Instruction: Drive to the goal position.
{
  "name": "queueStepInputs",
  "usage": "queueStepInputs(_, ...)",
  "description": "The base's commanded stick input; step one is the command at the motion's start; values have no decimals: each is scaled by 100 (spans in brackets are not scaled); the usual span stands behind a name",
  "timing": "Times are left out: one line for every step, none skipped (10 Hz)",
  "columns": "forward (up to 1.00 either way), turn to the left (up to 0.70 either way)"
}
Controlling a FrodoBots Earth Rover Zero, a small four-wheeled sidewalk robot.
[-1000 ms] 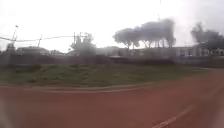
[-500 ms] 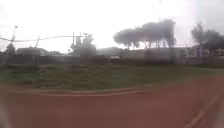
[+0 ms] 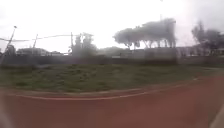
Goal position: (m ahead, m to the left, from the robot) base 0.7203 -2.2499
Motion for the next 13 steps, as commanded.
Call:
queueStepInputs(50,0)
queueStepInputs(50,0)
queueStepInputs(50,0)
queueStepInputs(50,-46)
queueStepInputs(50,-46)
queueStepInputs(50,-46)
queueStepInputs(50,-46)
queueStepInputs(50,-46)
queueStepInputs(50,-46)
queueStepInputs(50,-46)
queueStepInputs(50,-46)
queueStepInputs(50,-46)
queueStepInputs(50,-46)
